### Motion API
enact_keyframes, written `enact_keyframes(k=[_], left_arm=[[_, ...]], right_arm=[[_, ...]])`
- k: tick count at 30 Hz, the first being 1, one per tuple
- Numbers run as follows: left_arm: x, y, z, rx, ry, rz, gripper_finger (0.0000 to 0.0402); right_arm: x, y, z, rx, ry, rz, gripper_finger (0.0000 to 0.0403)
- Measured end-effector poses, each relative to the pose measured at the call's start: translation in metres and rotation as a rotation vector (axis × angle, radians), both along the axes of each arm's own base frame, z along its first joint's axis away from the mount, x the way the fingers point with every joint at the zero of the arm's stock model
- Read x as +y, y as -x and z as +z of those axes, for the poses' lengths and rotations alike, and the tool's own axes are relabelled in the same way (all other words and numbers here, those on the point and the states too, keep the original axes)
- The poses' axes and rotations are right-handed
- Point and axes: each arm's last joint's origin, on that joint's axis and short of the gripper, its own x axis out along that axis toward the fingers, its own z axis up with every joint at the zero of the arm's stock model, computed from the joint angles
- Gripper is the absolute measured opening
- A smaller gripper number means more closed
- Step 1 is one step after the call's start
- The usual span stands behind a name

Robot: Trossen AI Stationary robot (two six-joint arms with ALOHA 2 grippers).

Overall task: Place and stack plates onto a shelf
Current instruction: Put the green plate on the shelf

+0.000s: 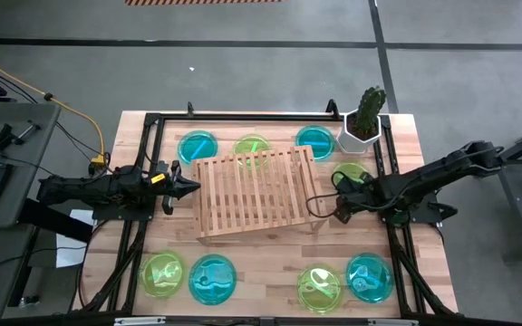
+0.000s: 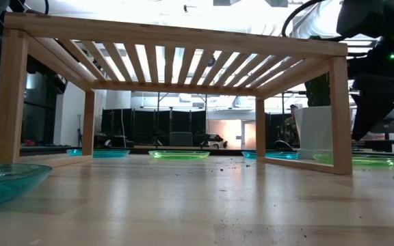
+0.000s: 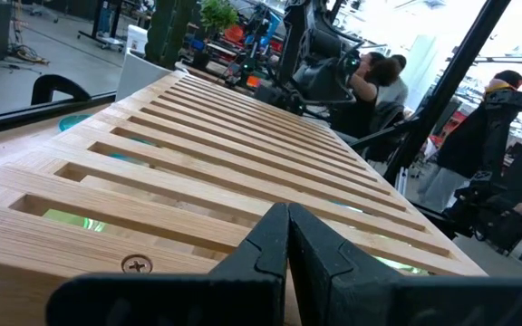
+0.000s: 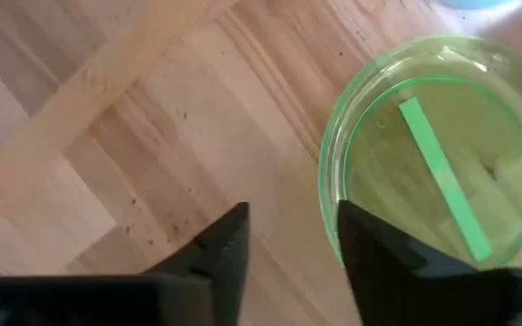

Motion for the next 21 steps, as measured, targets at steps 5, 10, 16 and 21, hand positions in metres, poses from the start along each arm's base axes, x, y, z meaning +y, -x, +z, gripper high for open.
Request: enact_keyframes(k=[5, 10, 16, 21], left_arm=[[0.000, 0.000, 0.000, 0.000, 0.000, 0.000, 0.0000], [0.000, 0.000, 0.000, 0.000, 0.000, 0.000, 0.0000], [0.000, 0.000, 0.000, 0.000, 0.000, 0.000, 0.0000], [0.000, 0.000, 0.000, 0.000, 0.000, 0.000, 0.0000]], right_arm=[[-0.011, -0.004, -0.005, 0.084, 0.045, 0.064, 0.0207], [-0.025, -0.013, -0.012, 0.121, 0.073, 0.095, 0.0224], [-0.033, -0.014, -0.024, 0.149, 0.028, 0.143, 0.0224], [-0.037, -0.010, -0.036, 0.131, 0.005, 0.117, 0.0224]])
